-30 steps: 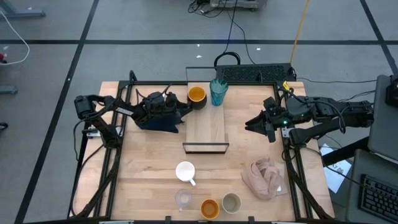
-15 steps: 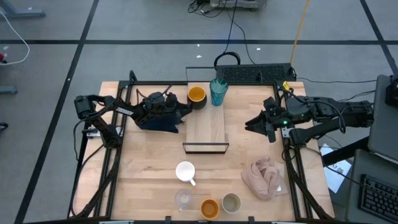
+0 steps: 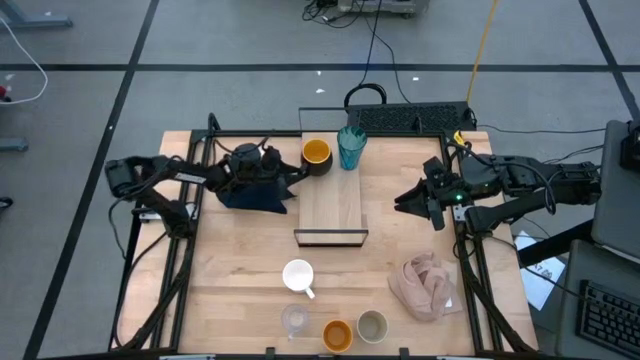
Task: Stack small to large cups/mugs on shelf
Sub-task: Put the black mug on the shelf, then put the white mug on the shelf
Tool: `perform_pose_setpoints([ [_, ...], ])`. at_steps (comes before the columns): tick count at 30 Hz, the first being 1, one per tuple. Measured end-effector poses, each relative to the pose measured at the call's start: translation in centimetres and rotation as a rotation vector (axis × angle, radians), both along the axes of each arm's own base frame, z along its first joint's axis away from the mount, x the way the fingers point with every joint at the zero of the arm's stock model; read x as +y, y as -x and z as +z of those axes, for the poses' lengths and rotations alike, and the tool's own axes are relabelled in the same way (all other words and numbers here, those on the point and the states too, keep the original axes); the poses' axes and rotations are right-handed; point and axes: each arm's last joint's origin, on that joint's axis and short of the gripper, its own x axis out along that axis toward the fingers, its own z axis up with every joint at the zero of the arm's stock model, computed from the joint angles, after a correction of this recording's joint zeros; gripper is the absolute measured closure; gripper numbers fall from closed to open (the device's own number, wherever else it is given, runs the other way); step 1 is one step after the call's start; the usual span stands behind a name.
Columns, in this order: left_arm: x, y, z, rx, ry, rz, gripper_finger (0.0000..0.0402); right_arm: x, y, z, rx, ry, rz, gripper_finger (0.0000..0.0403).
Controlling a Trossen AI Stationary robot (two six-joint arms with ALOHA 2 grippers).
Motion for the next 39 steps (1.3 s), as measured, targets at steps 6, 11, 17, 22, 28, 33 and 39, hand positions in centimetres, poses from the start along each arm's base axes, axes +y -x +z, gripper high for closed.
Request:
perform_pose_setpoints([
  [6, -0.7, 1.8, 1.7, 0.079, 0.015, 0.028, 0.0220, 0.0, 0.0, 0.0, -0.005, 0.017, 0.008, 0.0280],
  [11, -2.6, 2.4, 4.8, -0.058, 0.101, -0.037, 0.0220, 0.0, 0.0, 0.0, -0.008, 0.040, 0.017, 0.0280],
  [17, -6.1, 3.7, 8.8, -0.240, 0.175, -0.129, 0.0220, 0.0, 0.0, 0.0, -0.015, 0.104, 0.044, 0.0280],
  [22, -9.4, 5.2, 11.4, -0.380, 0.208, -0.150, 0.0220, 0.0, -0.1, -0.1, -0.022, 0.158, 0.067, 0.0280],
  [28, -13.2, 5.8, 12.6, -0.439, 0.287, -0.183, 0.0220, 0.1, -0.5, -1.9, 0.033, 0.175, 0.077, 0.0280],
  [33, -16.4, 5.5, 14.5, -0.374, 0.320, -0.216, 0.0239, 0.3, -1.2, -4.7, 0.084, 0.123, 0.106, 0.0280],
  [39, -19.4, 4.5, 17.8, -0.236, 0.311, -0.243, 0.0289, 0.8, -2.4, -7.2, -0.002, 0.039, 0.187, 0.0280],
])
